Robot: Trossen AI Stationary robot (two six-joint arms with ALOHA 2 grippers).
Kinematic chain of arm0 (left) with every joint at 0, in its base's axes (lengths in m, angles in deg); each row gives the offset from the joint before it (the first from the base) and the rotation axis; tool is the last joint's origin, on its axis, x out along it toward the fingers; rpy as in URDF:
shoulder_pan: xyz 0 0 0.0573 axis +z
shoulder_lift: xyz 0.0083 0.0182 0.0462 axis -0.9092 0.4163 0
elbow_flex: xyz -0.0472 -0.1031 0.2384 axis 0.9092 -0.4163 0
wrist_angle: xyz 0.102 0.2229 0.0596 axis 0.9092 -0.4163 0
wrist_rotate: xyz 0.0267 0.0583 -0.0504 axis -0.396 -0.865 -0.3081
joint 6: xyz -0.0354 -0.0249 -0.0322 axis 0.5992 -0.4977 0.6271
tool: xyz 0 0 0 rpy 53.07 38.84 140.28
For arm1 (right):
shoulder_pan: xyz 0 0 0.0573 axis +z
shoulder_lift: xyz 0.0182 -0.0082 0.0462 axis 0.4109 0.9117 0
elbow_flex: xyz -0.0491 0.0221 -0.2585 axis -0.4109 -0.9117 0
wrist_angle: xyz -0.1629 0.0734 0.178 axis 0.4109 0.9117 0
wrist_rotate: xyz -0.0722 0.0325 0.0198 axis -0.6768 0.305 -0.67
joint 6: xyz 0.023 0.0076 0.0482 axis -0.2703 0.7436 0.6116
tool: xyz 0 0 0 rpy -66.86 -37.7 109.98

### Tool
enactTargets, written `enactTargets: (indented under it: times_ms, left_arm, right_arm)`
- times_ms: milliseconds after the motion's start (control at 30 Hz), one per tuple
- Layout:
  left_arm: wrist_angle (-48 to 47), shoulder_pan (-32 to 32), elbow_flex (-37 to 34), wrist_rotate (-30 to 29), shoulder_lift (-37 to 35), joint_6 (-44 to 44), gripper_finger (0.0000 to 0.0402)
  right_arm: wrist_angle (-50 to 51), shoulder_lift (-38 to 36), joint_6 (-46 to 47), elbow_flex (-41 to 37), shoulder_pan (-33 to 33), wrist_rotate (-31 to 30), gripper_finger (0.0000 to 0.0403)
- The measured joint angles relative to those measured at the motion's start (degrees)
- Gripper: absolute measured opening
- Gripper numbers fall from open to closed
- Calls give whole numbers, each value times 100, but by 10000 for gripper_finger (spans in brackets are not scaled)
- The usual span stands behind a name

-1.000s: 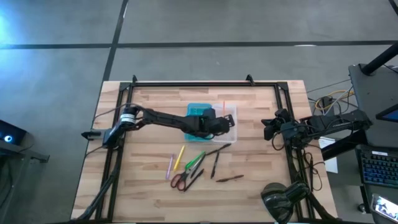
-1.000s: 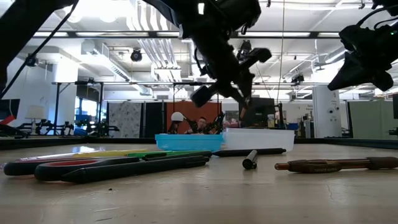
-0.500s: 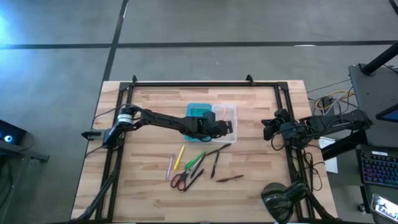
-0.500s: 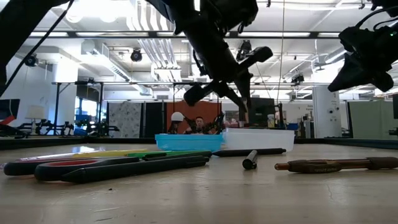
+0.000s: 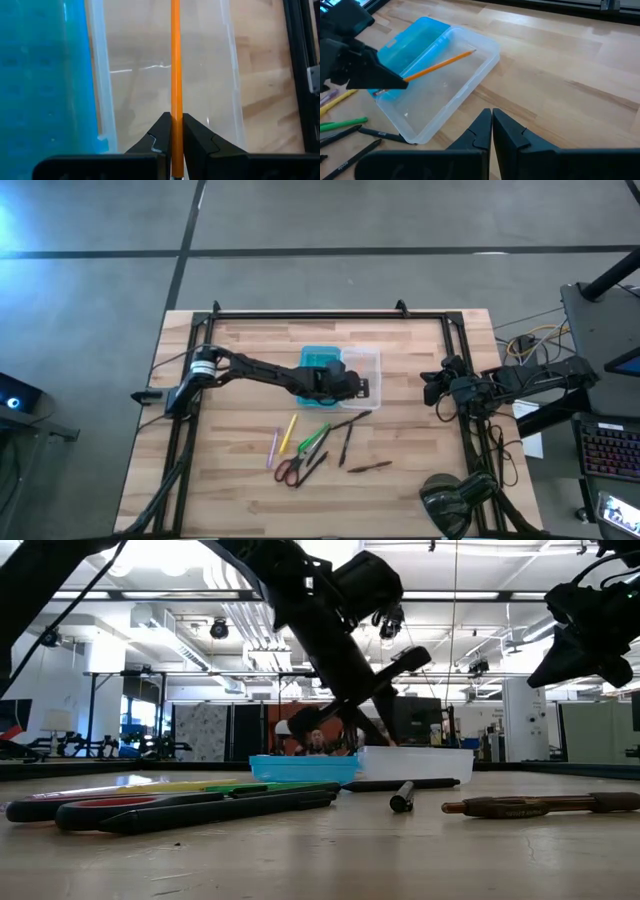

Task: Pick & place school supplies into a supply box
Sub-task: Put the yellow pencil into the supply box

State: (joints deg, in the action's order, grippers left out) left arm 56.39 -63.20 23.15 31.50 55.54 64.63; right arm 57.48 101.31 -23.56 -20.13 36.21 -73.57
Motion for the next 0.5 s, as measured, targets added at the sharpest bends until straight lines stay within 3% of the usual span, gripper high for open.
enactTargets:
  times_ms: [333,500]
  left_arm:
    - [751,6,-410,37,0,-9,13]
    - [850,11,-448,-45,0,-77,41]
  right_arm:
    - [0,2,0,-2,0,0,9]
    - [-1,2,0,-7,0,0,9]
